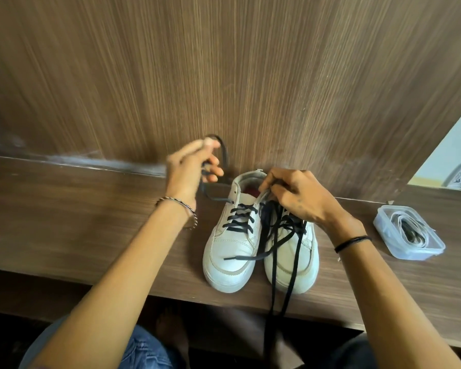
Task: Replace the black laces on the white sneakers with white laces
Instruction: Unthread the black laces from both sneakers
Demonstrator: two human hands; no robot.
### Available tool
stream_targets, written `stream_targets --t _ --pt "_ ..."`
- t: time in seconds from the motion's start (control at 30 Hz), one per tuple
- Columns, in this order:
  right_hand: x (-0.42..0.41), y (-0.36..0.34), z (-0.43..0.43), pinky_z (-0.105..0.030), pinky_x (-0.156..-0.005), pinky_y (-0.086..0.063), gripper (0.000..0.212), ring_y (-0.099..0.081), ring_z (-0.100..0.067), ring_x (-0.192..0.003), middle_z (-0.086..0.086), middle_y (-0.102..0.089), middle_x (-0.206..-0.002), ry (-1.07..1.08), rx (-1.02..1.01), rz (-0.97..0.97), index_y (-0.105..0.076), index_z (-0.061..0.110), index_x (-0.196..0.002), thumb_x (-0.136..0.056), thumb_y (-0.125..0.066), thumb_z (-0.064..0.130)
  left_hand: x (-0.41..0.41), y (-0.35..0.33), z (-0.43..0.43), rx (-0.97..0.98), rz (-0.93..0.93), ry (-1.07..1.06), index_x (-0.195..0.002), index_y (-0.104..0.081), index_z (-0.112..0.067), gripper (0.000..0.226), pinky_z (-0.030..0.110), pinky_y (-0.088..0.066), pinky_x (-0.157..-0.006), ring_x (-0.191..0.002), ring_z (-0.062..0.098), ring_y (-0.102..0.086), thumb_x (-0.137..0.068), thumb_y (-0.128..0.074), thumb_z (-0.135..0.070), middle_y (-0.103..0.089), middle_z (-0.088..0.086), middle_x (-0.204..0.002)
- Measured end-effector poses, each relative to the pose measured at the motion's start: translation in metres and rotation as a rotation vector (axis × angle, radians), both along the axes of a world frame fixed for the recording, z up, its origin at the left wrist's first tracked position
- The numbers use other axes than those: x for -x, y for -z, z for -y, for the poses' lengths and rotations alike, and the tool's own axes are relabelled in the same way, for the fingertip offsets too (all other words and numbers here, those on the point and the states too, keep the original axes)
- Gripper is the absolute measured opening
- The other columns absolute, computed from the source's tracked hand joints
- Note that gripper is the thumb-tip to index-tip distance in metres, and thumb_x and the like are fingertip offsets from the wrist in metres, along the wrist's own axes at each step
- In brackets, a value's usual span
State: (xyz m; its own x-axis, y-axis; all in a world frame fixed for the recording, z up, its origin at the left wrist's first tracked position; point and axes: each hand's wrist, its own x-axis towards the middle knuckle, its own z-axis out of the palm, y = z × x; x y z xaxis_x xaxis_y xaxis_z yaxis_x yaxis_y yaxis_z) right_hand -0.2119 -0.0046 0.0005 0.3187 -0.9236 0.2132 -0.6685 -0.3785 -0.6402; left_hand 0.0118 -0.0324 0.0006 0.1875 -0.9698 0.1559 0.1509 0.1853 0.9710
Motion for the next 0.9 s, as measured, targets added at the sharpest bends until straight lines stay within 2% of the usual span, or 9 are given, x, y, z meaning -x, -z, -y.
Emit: stream_targets --t 0.07,0.17,0.33,0.4,0.5,0.63,0.73,0.8,0.9 --pt "0.001 0.000 -0.001 -0.043 -0.079 -0.059 0.028 -0.072 -0.018 -0.083 0.002 -0.077 -0.088 0.012 -0.009 0.012 -0.071 0.019 -0.093 -0.096 -0.049 0.002 -0.015 -0.006 0.004 -0.003 -0.123 -0.013 -0.098 -0.075 -0.013 0.018 0.020 -0.049 -0.053 -0.061 0.013 -0.065 -0.102 -0.059 -0.020 -0.063 -0.002 -0.067" --pt "0.000 0.000 -0.002 -0.038 -0.085 -0.060 0.029 -0.072 -0.010 -0.088 0.007 -0.078 -0.090 0.001 -0.022 0.018 -0.071 0.020 -0.095 -0.096 -0.049 0.002 -0.023 -0.001 0.000 -0.016 0.042 0.110 -0.100 -0.074 -0.011 0.020 0.021 -0.049 -0.055 -0.065 0.016 -0.067 -0.103 -0.059 -0.024 -0.065 0.001 -0.074" --pt "-0.002 -0.001 -0.001 -0.050 -0.076 -0.058 0.026 -0.071 -0.029 -0.080 0.003 -0.077 -0.085 0.001 -0.022 0.008 -0.070 0.024 -0.094 -0.095 -0.050 0.007 -0.008 0.006 -0.003 -0.069 0.274 0.217 -0.103 -0.072 -0.003 0.025 0.020 -0.041 -0.047 -0.056 0.014 -0.060 -0.105 -0.056 -0.023 -0.065 0.003 -0.073" --pt "-0.003 0.000 -0.001 -0.043 -0.072 -0.057 0.021 -0.068 -0.025 -0.077 0.000 -0.075 -0.083 0.003 -0.017 0.014 -0.070 0.024 -0.094 -0.097 -0.054 0.011 -0.006 0.005 -0.002 -0.069 0.349 0.214 -0.102 -0.072 -0.003 0.026 0.019 -0.037 -0.043 -0.053 0.012 -0.056 -0.104 -0.057 -0.024 -0.065 0.003 -0.071" --pt "-0.006 0.000 -0.002 -0.019 -0.064 -0.049 0.016 -0.063 -0.007 -0.073 0.006 -0.070 -0.079 -0.013 0.004 0.005 -0.071 0.023 -0.096 -0.098 -0.057 0.018 -0.003 0.007 -0.004 -0.065 0.451 0.207 -0.099 -0.074 -0.003 0.027 0.018 -0.036 -0.043 -0.046 0.010 -0.050 -0.104 -0.058 -0.024 -0.065 -0.001 -0.066" --pt "-0.015 0.008 0.003 -0.004 -0.078 -0.035 0.012 -0.051 -0.004 -0.096 0.010 -0.070 -0.087 -0.024 0.134 -0.124 -0.076 0.023 -0.094 -0.096 -0.065 0.029 -0.001 0.011 -0.006 -0.121 0.522 0.182 -0.094 -0.074 0.001 0.029 0.017 -0.040 -0.049 -0.043 0.007 -0.045 -0.103 -0.059 -0.023 -0.062 0.002 -0.060" --pt "-0.023 0.012 0.006 -0.022 -0.092 -0.024 0.017 -0.039 -0.010 -0.112 0.022 -0.067 -0.096 -0.060 0.138 -0.230 -0.076 0.031 -0.094 -0.094 -0.067 0.045 0.001 0.013 -0.006 -0.131 0.599 0.172 -0.092 -0.075 -0.003 0.032 0.019 -0.046 -0.057 -0.048 0.008 -0.053 -0.101 -0.061 -0.030 -0.062 0.000 -0.052" --pt "-0.031 0.013 0.005 -0.031 -0.093 -0.019 0.017 -0.037 -0.013 -0.113 0.026 -0.065 -0.098 -0.082 0.124 -0.292 -0.075 0.033 -0.091 -0.094 -0.067 0.048 0.003 0.015 -0.006 -0.095 0.766 0.118 -0.086 -0.075 -0.018 0.033 0.026 -0.051 -0.067 -0.056 0.007 -0.061 -0.098 -0.062 -0.046 -0.066 -0.004 -0.051" --pt "-0.038 0.012 0.006 -0.038 -0.100 -0.023 0.015 -0.040 -0.015 -0.115 0.015 -0.069 -0.102 -0.087 0.107 -0.314 -0.076 0.032 -0.091 -0.093 -0.068 0.045 0.006 0.017 -0.005 -0.089 1.024 -0.018 -0.084 -0.065 -0.031 0.044 0.038 -0.051 -0.087 -0.080 0.006 -0.069 -0.080 -0.062 -0.075 -0.070 -0.015 -0.061"
